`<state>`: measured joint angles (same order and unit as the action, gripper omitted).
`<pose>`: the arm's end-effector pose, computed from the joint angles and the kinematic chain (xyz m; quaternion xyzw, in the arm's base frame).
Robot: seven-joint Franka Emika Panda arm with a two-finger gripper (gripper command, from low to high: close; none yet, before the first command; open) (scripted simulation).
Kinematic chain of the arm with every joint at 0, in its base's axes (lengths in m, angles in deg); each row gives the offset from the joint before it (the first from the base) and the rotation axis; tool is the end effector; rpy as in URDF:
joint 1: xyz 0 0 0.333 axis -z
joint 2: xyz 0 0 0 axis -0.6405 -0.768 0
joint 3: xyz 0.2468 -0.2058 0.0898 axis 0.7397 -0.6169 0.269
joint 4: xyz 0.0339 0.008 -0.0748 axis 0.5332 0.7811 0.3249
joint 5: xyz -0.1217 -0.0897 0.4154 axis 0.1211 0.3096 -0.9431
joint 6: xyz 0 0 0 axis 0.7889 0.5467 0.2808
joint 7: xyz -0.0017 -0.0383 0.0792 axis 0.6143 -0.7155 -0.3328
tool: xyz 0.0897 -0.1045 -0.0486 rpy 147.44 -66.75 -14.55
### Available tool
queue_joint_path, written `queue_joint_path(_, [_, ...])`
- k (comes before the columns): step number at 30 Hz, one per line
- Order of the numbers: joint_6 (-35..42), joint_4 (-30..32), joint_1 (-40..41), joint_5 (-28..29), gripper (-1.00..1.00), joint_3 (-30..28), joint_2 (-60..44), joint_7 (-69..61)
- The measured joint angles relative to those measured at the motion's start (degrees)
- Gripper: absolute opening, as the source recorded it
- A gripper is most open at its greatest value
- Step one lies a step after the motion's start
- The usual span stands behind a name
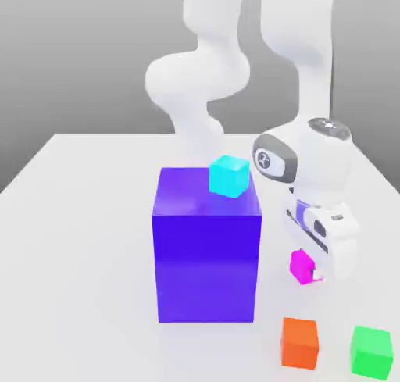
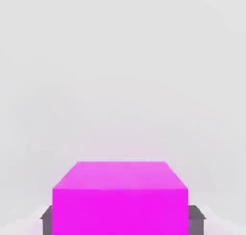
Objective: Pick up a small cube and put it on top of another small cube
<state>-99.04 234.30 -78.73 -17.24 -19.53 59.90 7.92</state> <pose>0.2583 0.2157 0.0554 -0.8462 -0.5329 0.0013 0.0000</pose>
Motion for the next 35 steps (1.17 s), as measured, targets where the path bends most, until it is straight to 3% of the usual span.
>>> queue_joint_path(3, [1.0, 0.3, 0.2, 0.1, -1.00, 0.2, 1.4, 0.1])
queue_joint_path(10, [12.3, 2.6, 0.7, -2.8, -1.00, 1.6, 14.9, -2.2])
queue_joint_path(27, [32.7, -30.6, 8.0, -2.8, -1.00, -0.7, 1.9, -32.0])
queue_joint_path(31, [28.6, -33.5, 8.9, -3.1, -1.00, -0.6, -4.8, -34.4])
queue_joint_path(32, [27.0, -33.7, 9.0, -3.2, 1.00, -0.6, -6.7, -34.5])
queue_joint_path(35, [27.0, -33.7, 9.0, -3.2, 1.00, -0.6, -6.7, -34.5])
